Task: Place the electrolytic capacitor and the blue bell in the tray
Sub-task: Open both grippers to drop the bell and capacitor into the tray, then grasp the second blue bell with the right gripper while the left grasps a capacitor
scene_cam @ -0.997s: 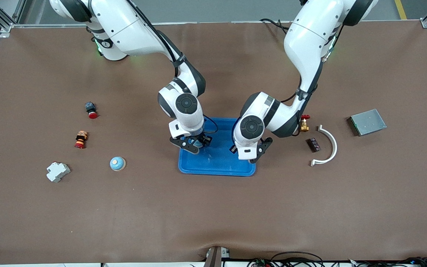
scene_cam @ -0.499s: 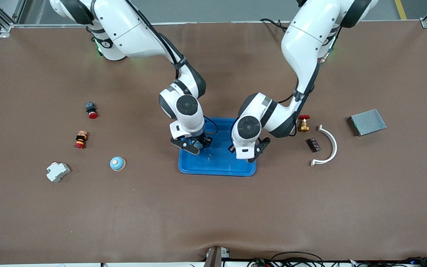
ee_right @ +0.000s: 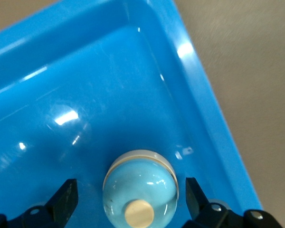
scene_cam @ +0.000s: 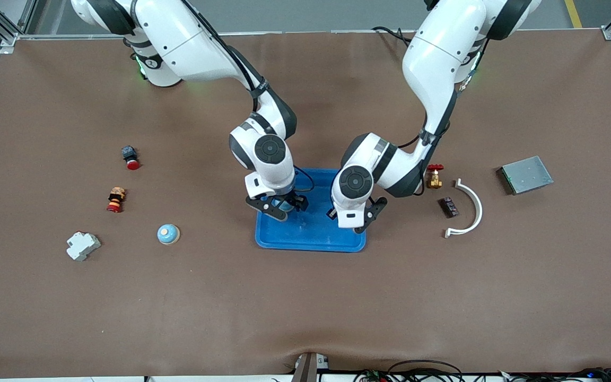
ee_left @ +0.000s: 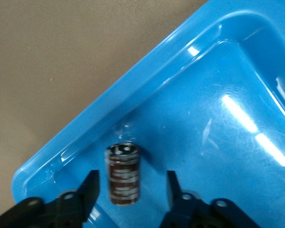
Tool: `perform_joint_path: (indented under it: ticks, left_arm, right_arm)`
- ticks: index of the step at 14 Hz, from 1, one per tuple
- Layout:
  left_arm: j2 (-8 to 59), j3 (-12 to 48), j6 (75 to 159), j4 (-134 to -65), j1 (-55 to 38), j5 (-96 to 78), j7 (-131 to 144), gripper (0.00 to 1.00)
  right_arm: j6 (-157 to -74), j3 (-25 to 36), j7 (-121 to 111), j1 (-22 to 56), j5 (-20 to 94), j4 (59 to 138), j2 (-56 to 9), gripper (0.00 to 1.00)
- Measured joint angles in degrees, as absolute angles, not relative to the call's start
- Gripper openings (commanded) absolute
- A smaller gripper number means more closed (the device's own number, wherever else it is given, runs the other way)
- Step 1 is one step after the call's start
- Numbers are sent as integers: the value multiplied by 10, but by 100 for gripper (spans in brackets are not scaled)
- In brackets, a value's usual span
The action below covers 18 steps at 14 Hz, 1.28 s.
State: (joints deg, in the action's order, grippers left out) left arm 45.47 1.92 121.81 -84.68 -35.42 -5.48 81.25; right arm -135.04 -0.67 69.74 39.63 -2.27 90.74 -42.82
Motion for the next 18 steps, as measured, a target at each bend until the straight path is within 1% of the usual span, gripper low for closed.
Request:
perform_joint_path:
  ticks: [2,4,6,8,10,14,15,18]
  left_arm:
    - [455,19,1218,-847,-359,-52,812,100]
    - [453,19,1217,-844,-362,-43,812,100]
    - [445,17,1203,-838,-360,-22,810,100]
    - [426,15,1162,-832,-357,-4,775,100]
    - [395,11,1113,-830,-350,-1,715,100]
    - [341,9,1061,-830,-304,0,613,100]
    - [332,9,1047,-831,-291,0,582,100]
    - [305,9,1032,-852,-254,0,492,100]
  right_arm:
    - [-1268,0,675,386,-24,862,-425,100]
    - [-1205,4,606,357,-24,834,-412,100]
    - [-1160,5,520,312,-24,829,-388,100]
    - [-1134,5,435,267,-24,833,-365,100]
    - [-1134,5,372,226,-24,850,-349,100]
    - [-1153,6,212,152,-26,877,-333,100]
    - [-1175,6,194,142,-28,891,-331,100]
    - [-1279,6,184,131,-59,968,-318,100]
